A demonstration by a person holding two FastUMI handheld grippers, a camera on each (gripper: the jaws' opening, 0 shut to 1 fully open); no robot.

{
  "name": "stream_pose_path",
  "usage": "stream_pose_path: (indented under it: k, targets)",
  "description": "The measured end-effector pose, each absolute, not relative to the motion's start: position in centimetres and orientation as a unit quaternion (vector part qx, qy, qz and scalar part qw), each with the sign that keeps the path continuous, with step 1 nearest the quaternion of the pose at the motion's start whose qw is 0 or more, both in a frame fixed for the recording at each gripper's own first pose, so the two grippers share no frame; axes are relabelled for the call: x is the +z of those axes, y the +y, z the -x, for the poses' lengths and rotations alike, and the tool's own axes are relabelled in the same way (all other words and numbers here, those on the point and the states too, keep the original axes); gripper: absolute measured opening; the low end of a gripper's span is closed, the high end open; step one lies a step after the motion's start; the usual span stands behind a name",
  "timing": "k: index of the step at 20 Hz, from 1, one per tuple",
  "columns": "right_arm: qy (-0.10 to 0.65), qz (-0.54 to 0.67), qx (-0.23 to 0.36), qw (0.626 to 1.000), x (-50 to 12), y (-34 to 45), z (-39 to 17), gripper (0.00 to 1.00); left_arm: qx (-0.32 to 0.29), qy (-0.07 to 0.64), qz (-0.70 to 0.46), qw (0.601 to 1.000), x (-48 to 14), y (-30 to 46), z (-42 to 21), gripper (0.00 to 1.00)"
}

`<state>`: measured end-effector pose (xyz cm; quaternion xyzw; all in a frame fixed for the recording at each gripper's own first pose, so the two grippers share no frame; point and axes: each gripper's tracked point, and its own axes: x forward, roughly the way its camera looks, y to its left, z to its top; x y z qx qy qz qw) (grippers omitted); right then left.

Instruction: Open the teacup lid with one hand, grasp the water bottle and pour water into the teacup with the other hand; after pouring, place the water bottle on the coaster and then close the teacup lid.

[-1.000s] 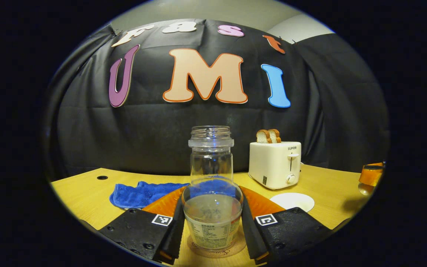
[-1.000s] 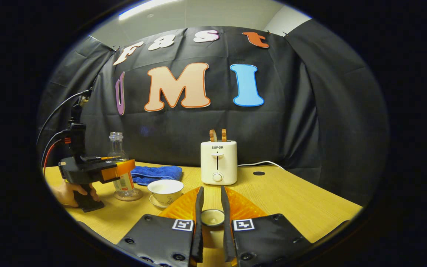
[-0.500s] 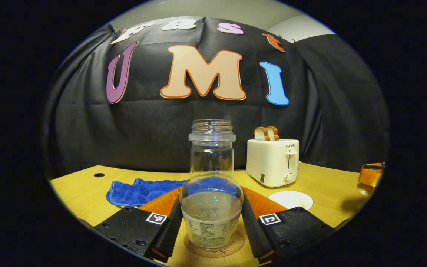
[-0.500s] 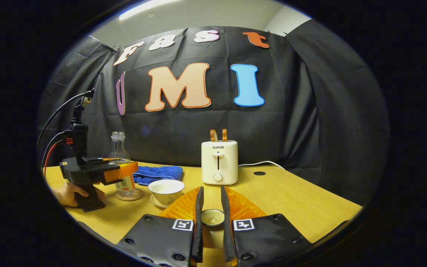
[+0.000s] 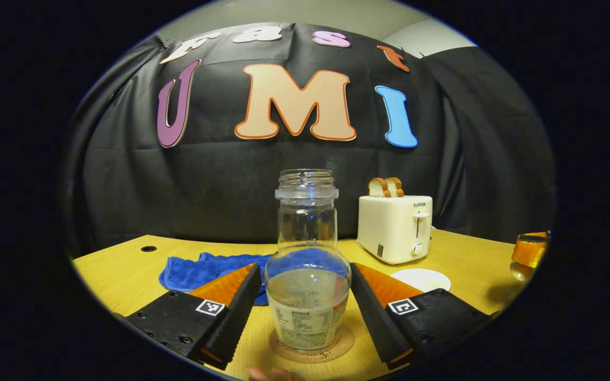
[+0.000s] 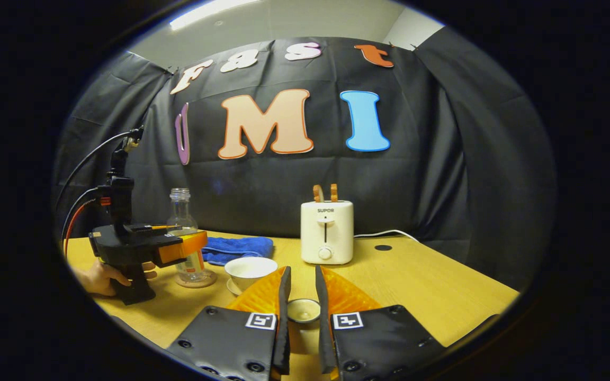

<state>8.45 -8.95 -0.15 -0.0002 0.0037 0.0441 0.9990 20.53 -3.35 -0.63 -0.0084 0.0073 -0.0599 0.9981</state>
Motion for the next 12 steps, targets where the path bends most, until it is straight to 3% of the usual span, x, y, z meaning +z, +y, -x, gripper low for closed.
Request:
stream_pose_path:
  k: [6,12]
  targets:
    - [0.006,-0.001,0.094,0.996,-0.4,-5.0,-12.4,0.25,-0.065,0.008,0.009,0.998,-0.5,-1.9,-15.6,0.95]
    - [0.008,-0.002,0.11,0.994,-0.7,-2.4,-17.5,0.24,-0.013,0.009,0.007,1.0,-0.2,1.5,-10.5,0.95]
